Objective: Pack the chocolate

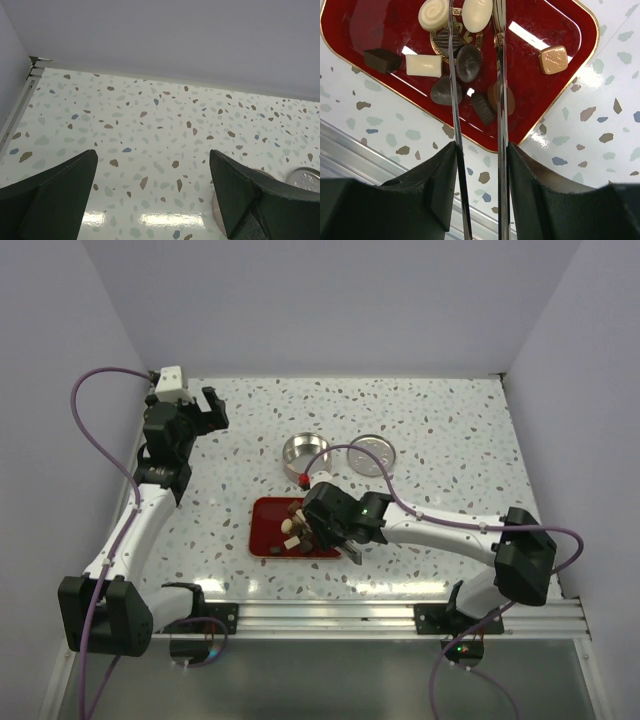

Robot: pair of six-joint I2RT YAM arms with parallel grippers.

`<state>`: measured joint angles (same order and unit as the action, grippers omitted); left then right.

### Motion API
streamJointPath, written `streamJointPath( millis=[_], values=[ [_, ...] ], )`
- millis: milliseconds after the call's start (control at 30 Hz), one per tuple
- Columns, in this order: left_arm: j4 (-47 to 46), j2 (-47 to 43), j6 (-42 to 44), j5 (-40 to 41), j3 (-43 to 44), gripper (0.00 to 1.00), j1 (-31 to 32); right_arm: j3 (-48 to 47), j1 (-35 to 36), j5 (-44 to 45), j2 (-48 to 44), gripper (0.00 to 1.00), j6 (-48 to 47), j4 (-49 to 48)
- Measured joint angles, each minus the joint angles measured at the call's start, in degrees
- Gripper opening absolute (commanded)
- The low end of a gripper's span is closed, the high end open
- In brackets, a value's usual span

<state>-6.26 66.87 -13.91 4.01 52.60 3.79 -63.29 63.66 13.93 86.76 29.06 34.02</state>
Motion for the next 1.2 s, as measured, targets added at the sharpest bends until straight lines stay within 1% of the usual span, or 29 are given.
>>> streamJointPath(
  millis=[133, 233, 267, 367, 533, 667, 1000, 1100, 1200],
  values=[
    [0.00, 0.00, -0.09, -0.37, 0.00, 1.00, 0.00, -0.68, 0.00, -0.07, 1.77, 0.46, -0.09, -0.13],
    [0.00, 0.00, -0.11, -0.44, 0.00, 1.00, 0.00, -1.38, 0.00, 0.07, 2.91, 0.41, -0.24, 0.11],
    [0.00, 0.00, -0.11, -0.46, 0.00, 1.00, 0.00, -1.53, 0.00, 0.09, 3.04, 0.36, -0.31, 0.28],
    [0.00, 0.00, -0.11, -0.46, 0.00, 1.00, 0.00, -2.19, 0.00, 0.63, 3.06, 0.34, -0.59, 1.40],
    [0.00, 0.00, -0.13, -0.44, 0.00, 1.00, 0.00, -3.78, 0.09, 3.06, 2.32, 0.33, -1.01, 4.17],
    [0.00, 0.00, -0.24, -0.46, 0.00, 1.00, 0.00, -5.22, 0.09, 4.83, -0.26, 0.32, -1.22, 6.67],
    [0.00, 0.00, -0.31, -0.44, 0.00, 1.00, 0.00, -8.31, -0.09, 8.48, -1.77, 0.32, -3.56, 8.11],
    [0.00, 0.00, -0.31, -0.44, 0.00, 1.00, 0.00, -9.22, -1.29, 9.46, -1.77, 0.32, -5.01, 8.13],
    [0.00, 0.00, -0.31, -0.44, 0.00, 1.00, 0.00, -9.81, -4.04, 9.81, -1.77, 0.31, -6.62, 7.23]
  ],
)
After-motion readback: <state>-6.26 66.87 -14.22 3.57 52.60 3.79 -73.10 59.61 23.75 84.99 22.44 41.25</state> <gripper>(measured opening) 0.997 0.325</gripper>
